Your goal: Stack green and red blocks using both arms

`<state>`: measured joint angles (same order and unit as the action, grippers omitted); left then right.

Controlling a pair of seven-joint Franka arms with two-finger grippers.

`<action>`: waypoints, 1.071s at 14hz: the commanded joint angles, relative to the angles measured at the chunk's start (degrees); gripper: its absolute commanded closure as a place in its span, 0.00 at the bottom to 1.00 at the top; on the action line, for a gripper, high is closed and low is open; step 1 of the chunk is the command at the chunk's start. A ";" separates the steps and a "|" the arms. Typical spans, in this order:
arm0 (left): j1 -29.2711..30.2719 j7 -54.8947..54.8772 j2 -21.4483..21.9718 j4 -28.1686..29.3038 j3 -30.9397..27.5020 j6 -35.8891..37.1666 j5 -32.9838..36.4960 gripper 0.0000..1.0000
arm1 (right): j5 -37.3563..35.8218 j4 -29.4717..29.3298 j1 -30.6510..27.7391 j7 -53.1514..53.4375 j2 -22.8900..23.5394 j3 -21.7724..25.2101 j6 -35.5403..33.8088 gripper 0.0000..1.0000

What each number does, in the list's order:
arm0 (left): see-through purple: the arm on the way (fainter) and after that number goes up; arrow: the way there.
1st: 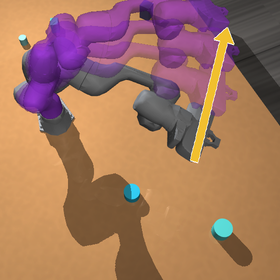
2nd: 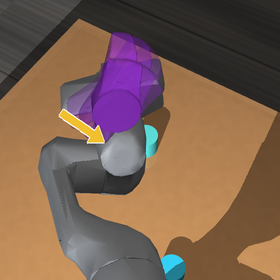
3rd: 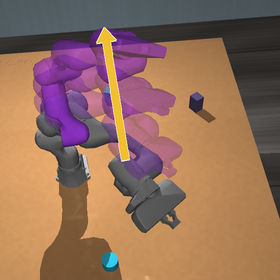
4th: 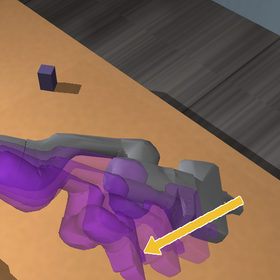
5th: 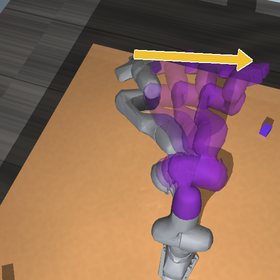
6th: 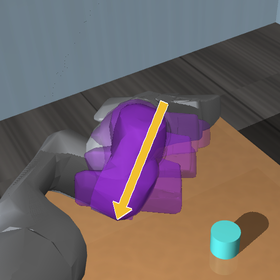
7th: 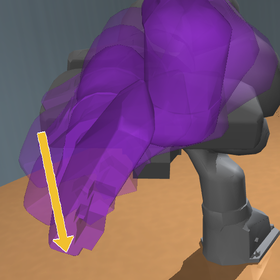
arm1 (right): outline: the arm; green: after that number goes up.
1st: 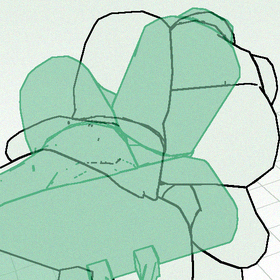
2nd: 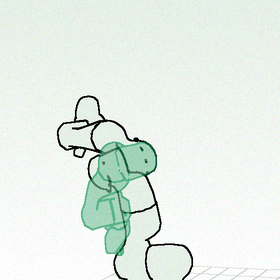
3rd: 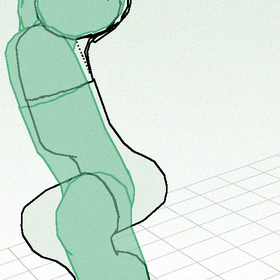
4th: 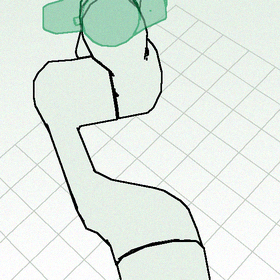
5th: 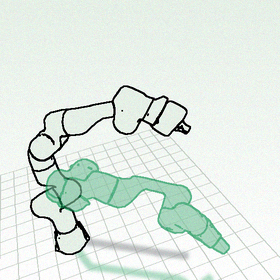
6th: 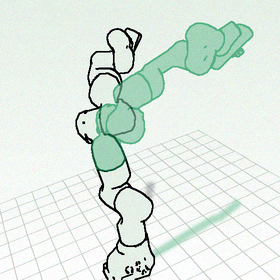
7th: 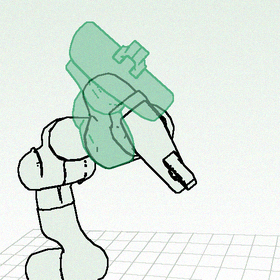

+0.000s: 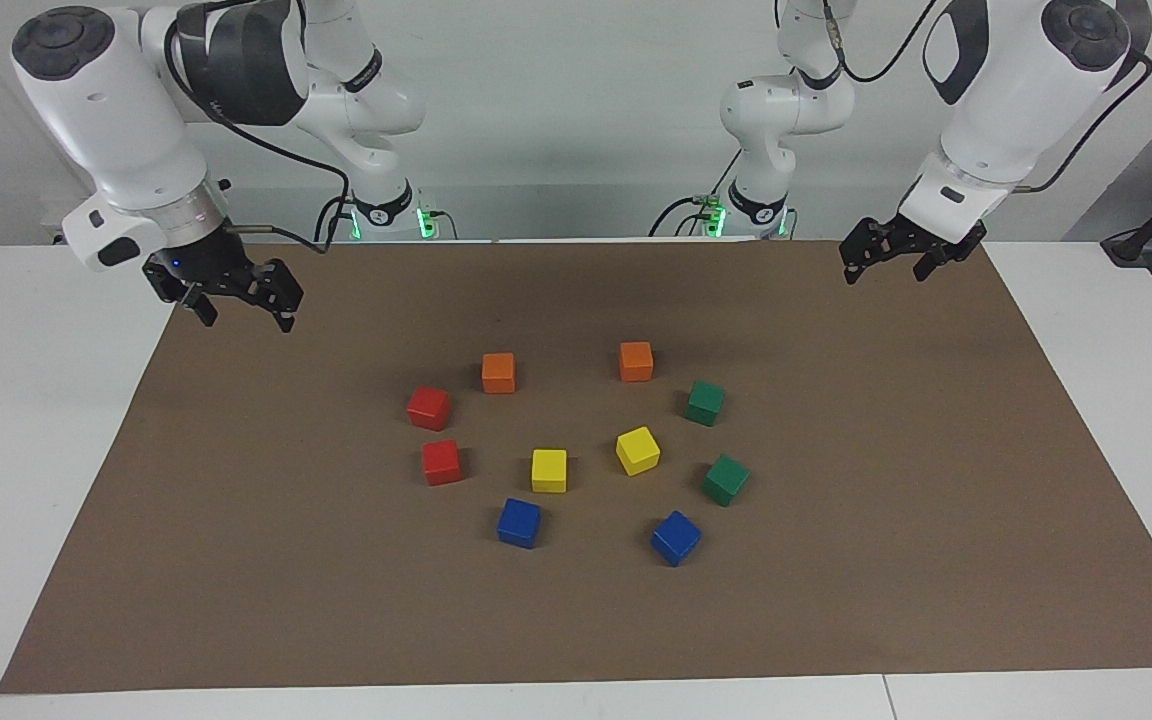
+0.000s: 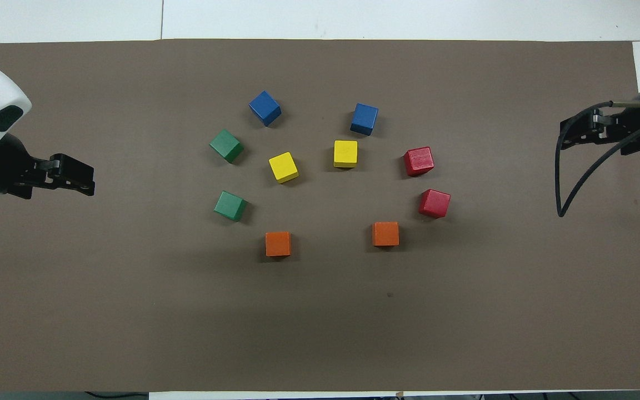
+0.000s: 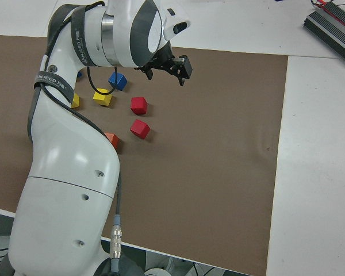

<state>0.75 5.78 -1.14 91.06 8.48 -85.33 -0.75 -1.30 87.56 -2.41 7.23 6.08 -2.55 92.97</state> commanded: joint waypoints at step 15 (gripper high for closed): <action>0.40 0.90 0.97 -1.59 0.66 1.40 0.04 0.00 | 0.42 -1.16 -0.40 -1.60 -1.25 -0.17 -3.06 0.00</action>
<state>0.88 5.85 -0.94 90.11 8.57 -85.26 -0.74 -1.30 86.79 -2.41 7.23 5.07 -2.55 91.13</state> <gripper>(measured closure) 0.000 0.000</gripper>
